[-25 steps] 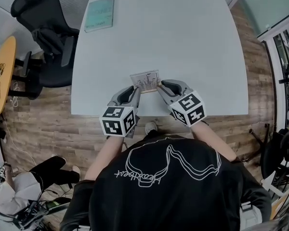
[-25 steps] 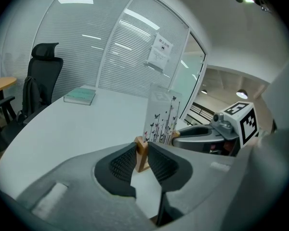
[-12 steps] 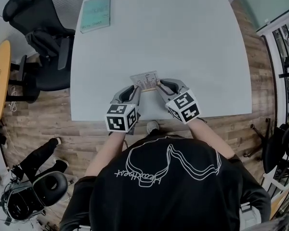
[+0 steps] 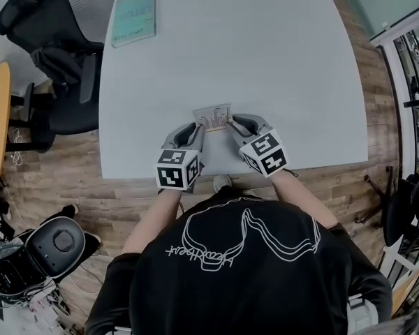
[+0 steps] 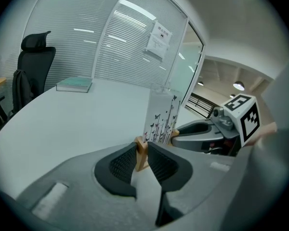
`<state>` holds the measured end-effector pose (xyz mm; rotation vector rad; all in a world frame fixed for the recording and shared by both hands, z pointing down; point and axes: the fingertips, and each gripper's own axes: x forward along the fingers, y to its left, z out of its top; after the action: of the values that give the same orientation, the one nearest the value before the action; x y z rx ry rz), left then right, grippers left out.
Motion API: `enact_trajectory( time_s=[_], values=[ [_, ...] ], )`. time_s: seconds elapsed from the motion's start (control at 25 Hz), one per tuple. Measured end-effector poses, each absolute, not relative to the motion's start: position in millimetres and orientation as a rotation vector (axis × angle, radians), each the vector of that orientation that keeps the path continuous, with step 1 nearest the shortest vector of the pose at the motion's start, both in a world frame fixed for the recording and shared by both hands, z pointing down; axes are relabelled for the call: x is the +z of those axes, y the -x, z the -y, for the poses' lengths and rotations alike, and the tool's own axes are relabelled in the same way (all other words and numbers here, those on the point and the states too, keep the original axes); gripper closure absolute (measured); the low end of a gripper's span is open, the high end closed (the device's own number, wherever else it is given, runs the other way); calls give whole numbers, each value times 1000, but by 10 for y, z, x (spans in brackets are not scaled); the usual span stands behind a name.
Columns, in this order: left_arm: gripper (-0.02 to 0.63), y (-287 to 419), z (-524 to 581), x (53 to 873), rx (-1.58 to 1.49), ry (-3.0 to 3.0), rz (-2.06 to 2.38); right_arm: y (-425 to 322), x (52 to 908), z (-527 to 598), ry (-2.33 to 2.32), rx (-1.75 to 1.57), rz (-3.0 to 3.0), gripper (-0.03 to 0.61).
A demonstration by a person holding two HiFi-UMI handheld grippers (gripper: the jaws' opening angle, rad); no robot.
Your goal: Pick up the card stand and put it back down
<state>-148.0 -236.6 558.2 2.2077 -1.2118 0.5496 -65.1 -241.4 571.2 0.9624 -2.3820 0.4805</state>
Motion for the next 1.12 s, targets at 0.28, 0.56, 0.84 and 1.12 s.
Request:
enact_trajectory(
  time_s=[0.28,0.56,0.84,1.12],
  values=[
    [535,1488,2362,5583,524,-2212,1219,654,5717,2398,-959,476,2380,489],
    [504,1473,2335,5586,509,-2229,1187,640,5682,2383,-976,490,2414,446],
    [465,1637,2172,5439,438,-2174,1238,460,5410,2304,-1014,525,2479,422],
    [465,1637,1902,4945,247,-2147,1326,139,4845,2079,-1030,527,2617,472]
  ],
)
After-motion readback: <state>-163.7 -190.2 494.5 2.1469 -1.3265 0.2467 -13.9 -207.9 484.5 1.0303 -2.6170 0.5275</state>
